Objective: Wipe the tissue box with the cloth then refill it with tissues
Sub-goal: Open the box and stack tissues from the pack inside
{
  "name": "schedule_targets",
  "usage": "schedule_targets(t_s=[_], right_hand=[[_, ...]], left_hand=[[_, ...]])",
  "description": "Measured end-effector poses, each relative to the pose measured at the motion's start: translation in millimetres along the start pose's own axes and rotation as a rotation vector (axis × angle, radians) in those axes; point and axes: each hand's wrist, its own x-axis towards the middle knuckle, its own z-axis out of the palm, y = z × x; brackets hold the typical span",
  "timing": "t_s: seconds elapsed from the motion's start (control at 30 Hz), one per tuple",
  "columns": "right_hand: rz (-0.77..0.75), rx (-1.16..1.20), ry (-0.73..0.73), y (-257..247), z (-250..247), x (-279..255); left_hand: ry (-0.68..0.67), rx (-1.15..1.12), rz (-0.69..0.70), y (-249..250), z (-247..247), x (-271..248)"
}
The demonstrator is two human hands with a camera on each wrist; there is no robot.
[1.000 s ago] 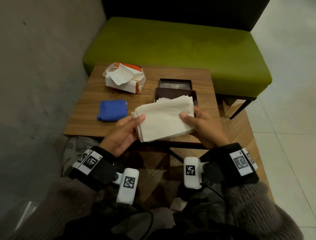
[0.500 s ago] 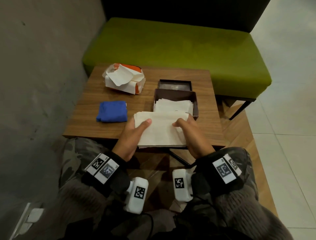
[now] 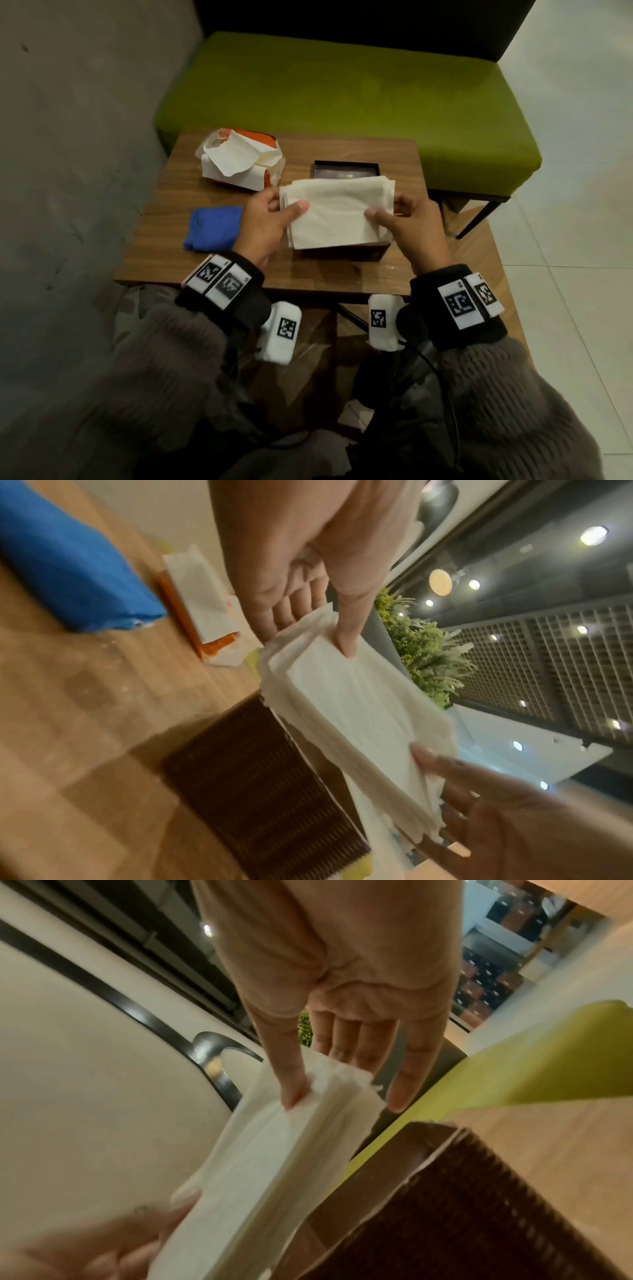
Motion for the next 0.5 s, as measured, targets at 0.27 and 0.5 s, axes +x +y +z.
schedule_targets(t_s=[0.27, 0.5], right_hand=[[-0.119, -0.513, 0.055, 24, -6, 40], [0.009, -0.874, -0.157, 36, -8, 53]], left_hand=[[0.064, 0.470, 0.208, -15, 22, 61], [-0.118, 0.976, 0.339, -23, 23, 78]])
